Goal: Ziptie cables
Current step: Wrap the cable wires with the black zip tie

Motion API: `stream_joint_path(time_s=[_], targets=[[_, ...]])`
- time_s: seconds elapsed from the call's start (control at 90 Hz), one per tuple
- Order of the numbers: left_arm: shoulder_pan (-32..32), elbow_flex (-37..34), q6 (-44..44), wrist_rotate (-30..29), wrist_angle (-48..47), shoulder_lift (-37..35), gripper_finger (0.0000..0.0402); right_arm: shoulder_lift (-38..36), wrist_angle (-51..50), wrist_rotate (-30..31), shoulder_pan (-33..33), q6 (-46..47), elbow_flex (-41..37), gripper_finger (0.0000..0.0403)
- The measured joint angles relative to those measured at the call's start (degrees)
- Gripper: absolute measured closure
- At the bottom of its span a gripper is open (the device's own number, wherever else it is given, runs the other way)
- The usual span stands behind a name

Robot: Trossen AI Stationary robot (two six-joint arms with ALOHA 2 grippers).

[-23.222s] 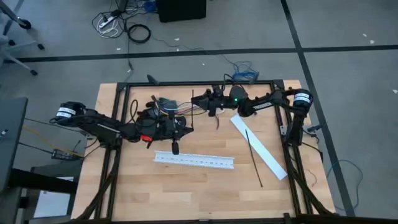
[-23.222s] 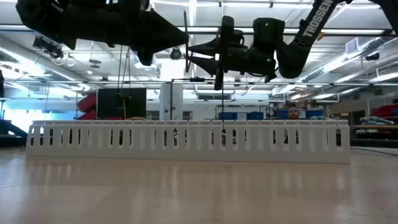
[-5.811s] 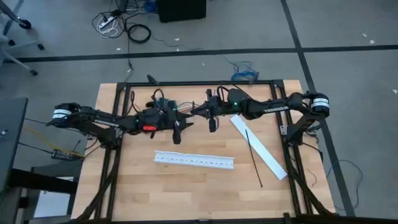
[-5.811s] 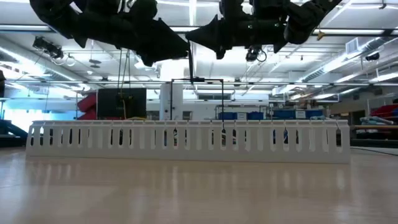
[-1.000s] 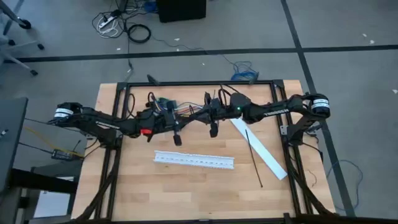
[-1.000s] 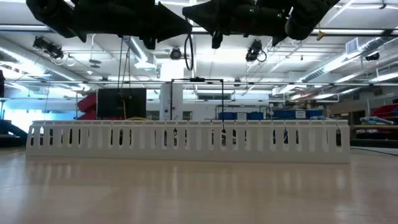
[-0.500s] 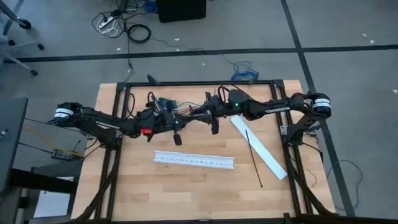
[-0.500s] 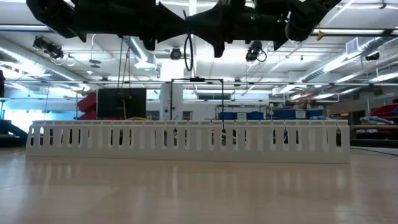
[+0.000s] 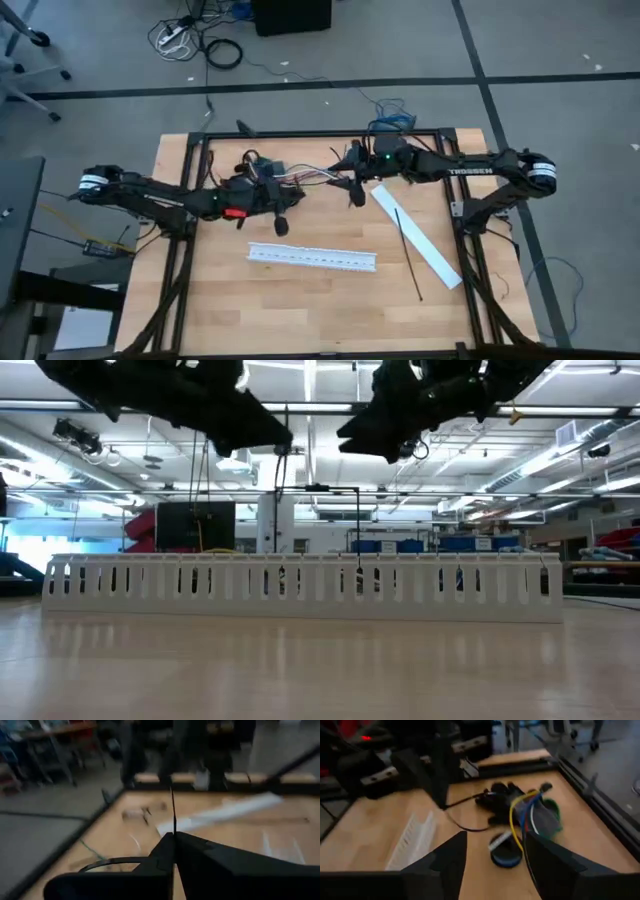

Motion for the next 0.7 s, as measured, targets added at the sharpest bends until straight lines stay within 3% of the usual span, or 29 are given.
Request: stream_joint_path(time_s=[0.189, 0.356, 0.5, 0.7], targets=[[-4.4, -0.9, -2.9, -0.1, -6.5, -6.2, 0.0401, 0.0, -0.3, 0.1, 1.4, 0.0, 0.0, 0.0214], [-7.5, -6.9, -5.3, -2.7, -6.7, -16.2, 0.0401, -1.1, -1.3, -0.2, 2.2, 0.5, -0.1, 0.0223], [-9.7, -13.0, -6.7, -5.5, -5.3, -24.6, 0.0401, -4.6, -2.1, -0.4, 2.2, 1.5, -2.1, 0.0234], [-8.9, -17.0, -3.1, -4.9, -0.9, -28.5, 0.0401, -12.5, -2.1, 3.4, 1.2, 3.3, -8.5, 0.025]])
